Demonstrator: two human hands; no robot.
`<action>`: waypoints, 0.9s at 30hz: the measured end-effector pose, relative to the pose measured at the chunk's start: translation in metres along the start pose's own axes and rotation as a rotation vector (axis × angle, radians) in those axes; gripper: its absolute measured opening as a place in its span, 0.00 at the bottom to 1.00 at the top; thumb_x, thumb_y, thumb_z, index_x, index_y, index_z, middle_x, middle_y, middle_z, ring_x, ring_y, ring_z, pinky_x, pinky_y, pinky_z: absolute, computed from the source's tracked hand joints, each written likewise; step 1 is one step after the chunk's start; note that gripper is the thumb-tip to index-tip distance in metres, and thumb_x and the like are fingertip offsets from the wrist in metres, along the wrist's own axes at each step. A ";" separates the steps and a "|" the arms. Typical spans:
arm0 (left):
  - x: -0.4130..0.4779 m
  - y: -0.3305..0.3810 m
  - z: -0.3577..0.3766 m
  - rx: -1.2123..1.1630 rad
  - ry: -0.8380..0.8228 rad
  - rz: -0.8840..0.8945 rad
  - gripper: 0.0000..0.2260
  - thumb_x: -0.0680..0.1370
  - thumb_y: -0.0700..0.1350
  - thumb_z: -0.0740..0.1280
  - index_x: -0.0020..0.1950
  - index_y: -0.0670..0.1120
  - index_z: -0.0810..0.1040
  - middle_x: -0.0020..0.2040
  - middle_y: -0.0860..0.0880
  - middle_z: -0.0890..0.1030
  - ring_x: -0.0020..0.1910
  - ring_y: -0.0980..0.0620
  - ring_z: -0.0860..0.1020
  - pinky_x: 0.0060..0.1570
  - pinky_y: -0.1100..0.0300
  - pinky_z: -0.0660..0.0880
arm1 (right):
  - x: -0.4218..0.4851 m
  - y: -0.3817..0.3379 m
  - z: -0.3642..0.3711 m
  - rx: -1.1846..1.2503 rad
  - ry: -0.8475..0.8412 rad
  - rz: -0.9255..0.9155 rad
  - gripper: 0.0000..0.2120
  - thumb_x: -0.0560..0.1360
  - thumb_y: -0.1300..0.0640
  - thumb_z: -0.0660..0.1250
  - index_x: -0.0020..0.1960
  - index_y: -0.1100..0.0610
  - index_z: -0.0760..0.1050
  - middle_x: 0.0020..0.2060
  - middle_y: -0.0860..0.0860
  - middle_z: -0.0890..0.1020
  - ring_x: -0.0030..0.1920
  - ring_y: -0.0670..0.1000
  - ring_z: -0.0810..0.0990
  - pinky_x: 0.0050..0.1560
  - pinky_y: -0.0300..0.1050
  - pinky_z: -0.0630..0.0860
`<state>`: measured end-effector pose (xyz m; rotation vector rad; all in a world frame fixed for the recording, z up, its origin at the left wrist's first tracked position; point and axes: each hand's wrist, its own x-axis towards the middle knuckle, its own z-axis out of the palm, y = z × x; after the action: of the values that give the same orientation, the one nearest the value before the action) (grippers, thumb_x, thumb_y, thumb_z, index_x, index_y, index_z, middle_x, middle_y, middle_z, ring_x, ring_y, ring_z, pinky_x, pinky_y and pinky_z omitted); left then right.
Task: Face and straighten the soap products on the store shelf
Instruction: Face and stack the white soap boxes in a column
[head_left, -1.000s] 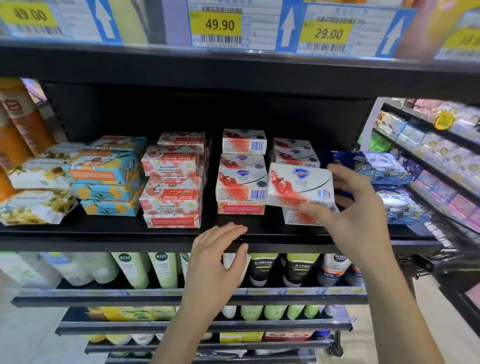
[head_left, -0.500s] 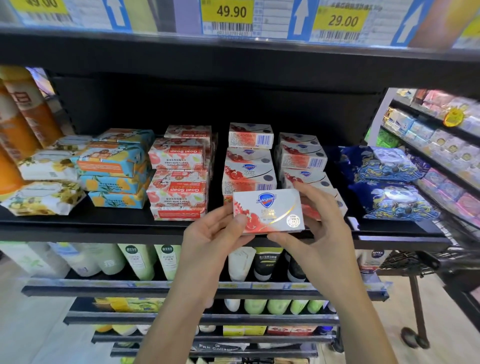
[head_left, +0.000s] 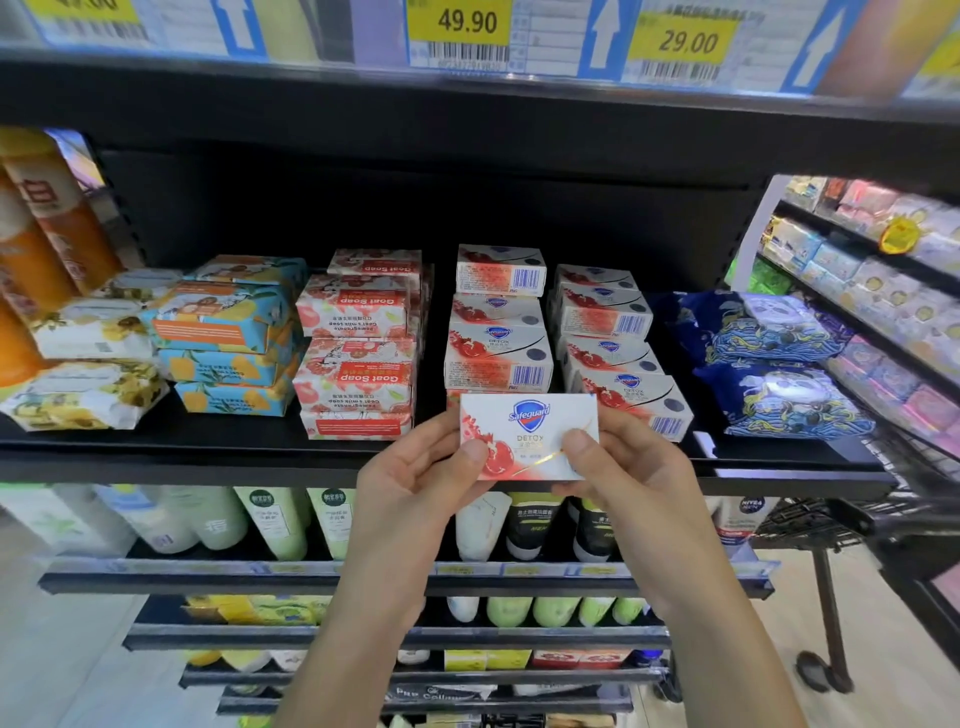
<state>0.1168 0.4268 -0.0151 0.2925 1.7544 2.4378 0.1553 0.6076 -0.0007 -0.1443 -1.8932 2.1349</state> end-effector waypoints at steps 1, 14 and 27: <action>0.000 0.000 0.000 0.005 -0.002 0.004 0.20 0.73 0.45 0.72 0.66 0.47 0.79 0.57 0.48 0.86 0.58 0.51 0.84 0.56 0.57 0.82 | 0.000 0.001 0.000 0.015 0.000 0.007 0.23 0.70 0.51 0.73 0.63 0.57 0.79 0.52 0.55 0.87 0.54 0.56 0.86 0.52 0.48 0.83; -0.002 0.010 -0.010 0.007 -0.049 -0.088 0.30 0.71 0.65 0.67 0.62 0.44 0.82 0.57 0.44 0.86 0.60 0.46 0.84 0.68 0.44 0.73 | -0.001 0.004 -0.009 0.058 -0.102 -0.082 0.26 0.69 0.62 0.75 0.67 0.58 0.75 0.60 0.55 0.84 0.62 0.57 0.83 0.61 0.49 0.80; 0.001 0.010 -0.007 -0.033 -0.003 -0.102 0.25 0.74 0.55 0.71 0.66 0.41 0.80 0.57 0.42 0.86 0.58 0.45 0.84 0.67 0.47 0.75 | -0.002 -0.001 -0.005 0.001 -0.141 0.021 0.35 0.66 0.43 0.81 0.69 0.52 0.75 0.64 0.52 0.83 0.64 0.54 0.82 0.61 0.49 0.81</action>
<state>0.1138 0.4173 -0.0078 0.1985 1.6827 2.3906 0.1586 0.6122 -0.0005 -0.0142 -1.9758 2.2123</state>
